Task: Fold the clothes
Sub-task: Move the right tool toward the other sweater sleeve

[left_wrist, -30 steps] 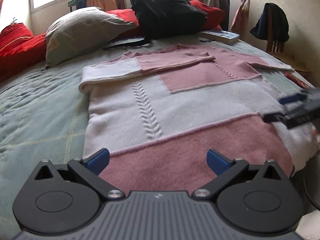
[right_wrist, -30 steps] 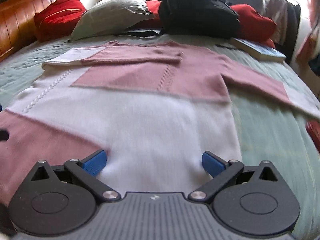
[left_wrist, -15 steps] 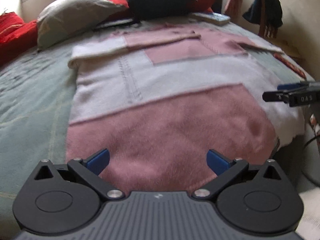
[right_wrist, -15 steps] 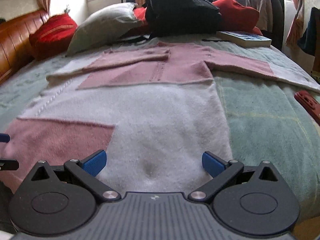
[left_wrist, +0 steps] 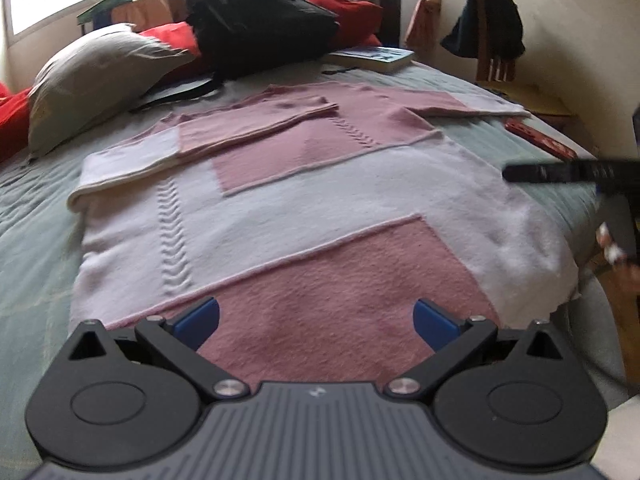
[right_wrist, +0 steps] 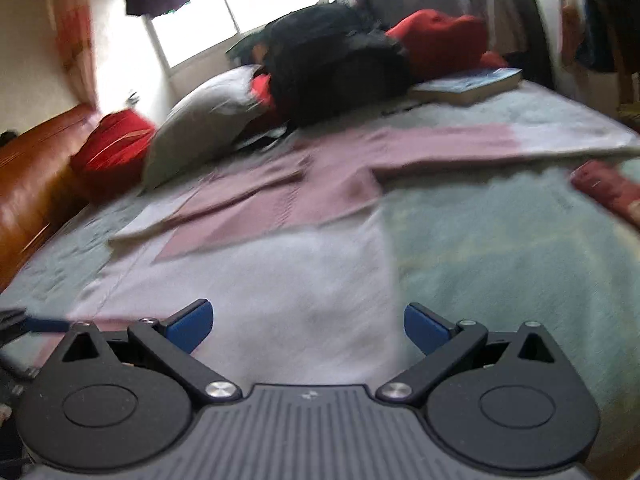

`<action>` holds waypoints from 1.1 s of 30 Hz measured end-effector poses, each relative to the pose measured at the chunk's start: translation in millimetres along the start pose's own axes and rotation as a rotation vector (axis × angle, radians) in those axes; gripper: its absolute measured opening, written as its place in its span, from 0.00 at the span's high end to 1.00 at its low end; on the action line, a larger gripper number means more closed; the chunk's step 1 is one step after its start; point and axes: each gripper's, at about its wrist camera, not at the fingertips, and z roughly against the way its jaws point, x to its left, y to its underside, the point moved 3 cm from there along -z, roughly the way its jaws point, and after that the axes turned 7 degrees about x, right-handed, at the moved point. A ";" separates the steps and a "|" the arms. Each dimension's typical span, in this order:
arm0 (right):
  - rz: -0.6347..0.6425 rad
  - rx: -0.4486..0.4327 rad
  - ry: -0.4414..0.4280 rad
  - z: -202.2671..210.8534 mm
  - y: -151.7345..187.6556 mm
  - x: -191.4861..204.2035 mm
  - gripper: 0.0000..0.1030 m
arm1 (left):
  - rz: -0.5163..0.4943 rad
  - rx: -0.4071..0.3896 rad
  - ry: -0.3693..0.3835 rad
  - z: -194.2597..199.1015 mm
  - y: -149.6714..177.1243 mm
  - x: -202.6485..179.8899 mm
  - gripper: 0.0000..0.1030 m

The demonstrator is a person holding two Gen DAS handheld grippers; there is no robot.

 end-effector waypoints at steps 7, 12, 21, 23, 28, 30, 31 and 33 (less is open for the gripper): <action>-0.155 -0.103 0.036 -8.6 -43.3 -72.7 0.00 | -0.009 -0.010 0.009 -10.2 -9.9 -0.9 0.01; -0.262 -0.134 0.039 -26.6 -73.9 -119.2 0.00 | 0.004 -0.004 0.002 -20.1 -16.1 3.8 0.01; -0.396 -0.108 0.031 -72.6 -107.8 -175.9 0.00 | 0.029 0.017 0.025 -40.0 -27.9 10.2 0.01; -0.418 -0.109 0.027 -82.2 -111.8 -184.5 0.00 | 0.028 0.019 0.025 -43.5 -30.4 10.1 0.01; -0.399 -0.138 0.054 -99.9 -122.8 -185.9 0.00 | 0.035 0.031 0.030 -51.7 -33.0 9.6 0.01; -0.400 -0.153 0.054 -106.7 -126.9 -187.3 0.00 | 0.030 0.035 0.026 -53.0 -33.0 8.6 0.01; -0.402 -0.158 0.055 -109.4 -129.0 -188.3 0.00 | 0.026 0.036 0.024 -53.3 -32.9 8.1 0.01; -0.402 -0.173 0.054 -113.4 -132.5 -190.8 0.00 | 0.019 0.038 0.024 -52.9 -32.9 7.6 0.01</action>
